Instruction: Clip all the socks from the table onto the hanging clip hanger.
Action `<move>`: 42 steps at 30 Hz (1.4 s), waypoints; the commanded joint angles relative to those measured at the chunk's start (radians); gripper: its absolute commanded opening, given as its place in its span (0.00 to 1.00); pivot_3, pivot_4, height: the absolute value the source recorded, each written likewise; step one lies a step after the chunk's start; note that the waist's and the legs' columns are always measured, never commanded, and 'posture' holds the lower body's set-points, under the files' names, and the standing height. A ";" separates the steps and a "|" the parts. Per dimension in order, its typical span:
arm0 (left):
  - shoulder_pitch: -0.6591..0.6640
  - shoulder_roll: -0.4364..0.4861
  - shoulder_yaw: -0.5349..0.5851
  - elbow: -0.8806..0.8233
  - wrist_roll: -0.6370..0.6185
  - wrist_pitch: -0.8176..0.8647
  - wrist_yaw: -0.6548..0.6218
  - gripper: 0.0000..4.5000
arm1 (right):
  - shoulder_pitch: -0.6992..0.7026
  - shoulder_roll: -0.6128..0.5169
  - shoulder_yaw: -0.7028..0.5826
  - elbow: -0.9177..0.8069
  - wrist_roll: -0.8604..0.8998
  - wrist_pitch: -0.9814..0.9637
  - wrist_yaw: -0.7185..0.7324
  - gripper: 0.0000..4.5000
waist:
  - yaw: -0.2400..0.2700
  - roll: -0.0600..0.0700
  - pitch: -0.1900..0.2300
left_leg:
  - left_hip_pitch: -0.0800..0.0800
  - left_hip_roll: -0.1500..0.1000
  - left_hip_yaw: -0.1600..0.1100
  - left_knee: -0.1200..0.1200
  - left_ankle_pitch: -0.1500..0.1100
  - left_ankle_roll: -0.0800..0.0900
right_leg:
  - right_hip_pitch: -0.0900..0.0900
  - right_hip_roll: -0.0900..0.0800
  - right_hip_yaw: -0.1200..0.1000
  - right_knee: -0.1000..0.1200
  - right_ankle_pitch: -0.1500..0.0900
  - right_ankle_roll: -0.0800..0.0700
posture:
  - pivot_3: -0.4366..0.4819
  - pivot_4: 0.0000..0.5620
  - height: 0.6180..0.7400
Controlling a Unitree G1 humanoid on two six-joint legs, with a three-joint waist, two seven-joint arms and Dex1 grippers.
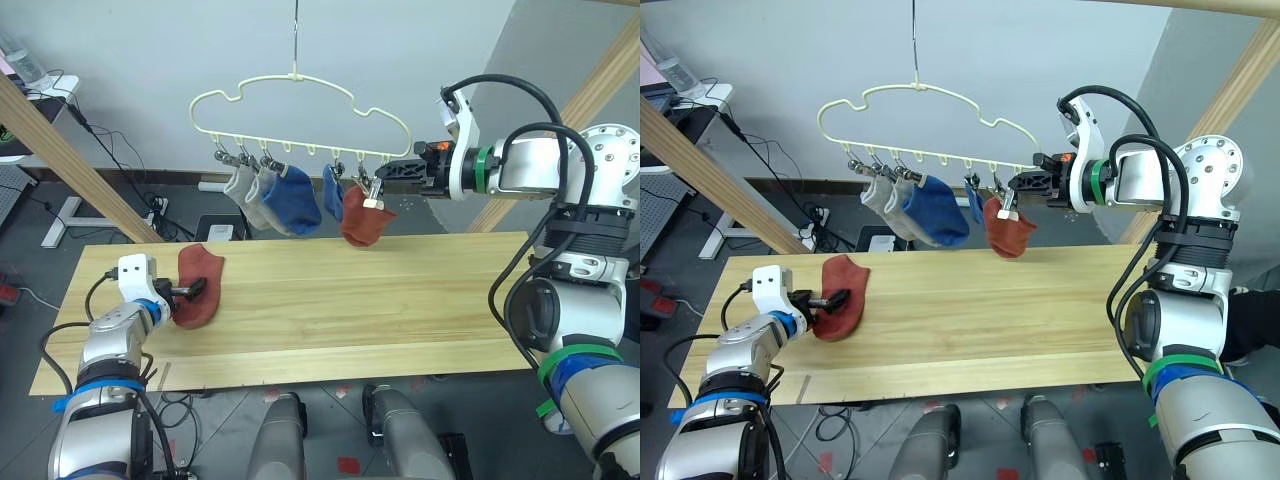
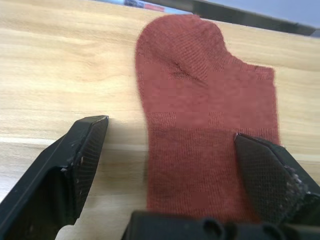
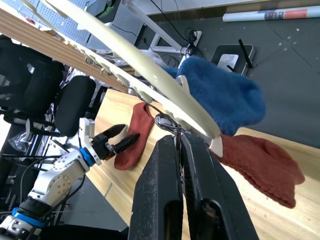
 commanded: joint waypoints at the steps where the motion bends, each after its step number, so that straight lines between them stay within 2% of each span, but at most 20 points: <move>1: -0.016 -0.015 0.002 0.023 -0.027 0.051 -0.081 1.00 | -0.022 0.001 -0.029 -0.024 0.048 0.008 -0.012 0.00 | 0.001 0.000 0.000 | 0.000 0.000 0.000 0.000 0.000 0.000 | 0.000 0.000 0.000 0.000 0.000 0.000 | 0.46 0.46 1.00; 14: -0.038 -0.022 -0.052 0.088 0.043 0.005 -0.105 1.00 | -0.033 0.012 -0.041 -0.009 0.057 0.008 -0.045 0.00 | 0.000 0.000 0.000 | 0.001 0.000 0.000 0.000 0.000 0.000 | 0.000 0.000 0.000 0.002 0.000 0.000 | 0.46 0.47 1.00; 21: -0.013 -0.016 -0.066 0.066 0.064 -0.029 -0.107 0.67 | -0.032 0.013 -0.046 -0.012 0.053 0.008 -0.049 0.00 | 0.000 0.001 0.000 | 0.001 0.000 0.000 0.000 0.000 0.000 | 0.000 0.000 0.000 0.002 0.000 0.000 | 0.46 0.47 1.00; 24: -0.005 -0.018 -0.068 0.065 0.066 -0.029 -0.111 0.61 | -0.035 0.015 -0.048 -0.008 0.045 0.008 -0.048 0.00 | 0.000 0.001 0.000 | 0.001 0.000 0.000 0.000 0.000 0.000 | 0.000 0.000 0.000 0.002 0.000 0.000 | 0.47 0.47 1.00; 31: 0.040 -0.033 -0.066 -0.040 0.050 -0.034 -0.119 0.22 | -0.043 0.016 -0.050 0.001 0.029 0.008 -0.046 0.00 | 0.000 0.001 0.000 | 0.001 0.000 0.000 0.000 0.000 0.000 | 0.000 0.000 0.000 0.002 0.000 0.000 | 0.47 0.47 1.00; 36: 0.083 -0.038 -0.088 -0.131 0.069 -0.058 -0.112 0.01 | -0.048 0.018 -0.053 0.005 0.020 0.008 -0.044 0.00 | 0.000 0.001 0.000 | 0.001 0.000 0.000 0.000 0.000 0.000 | 0.000 -0.001 0.000 0.001 0.000 0.000 | 0.47 0.47 1.00; 42: 0.093 -0.043 -0.078 -0.217 0.062 -0.065 -0.089 0.01 | -0.047 0.023 -0.057 0.003 -0.003 0.008 -0.037 0.00 | 0.000 0.001 0.000 | 0.001 0.000 0.000 0.000 0.000 0.000 | 0.000 0.000 0.000 0.001 0.000 0.000 | 0.47 0.47 1.00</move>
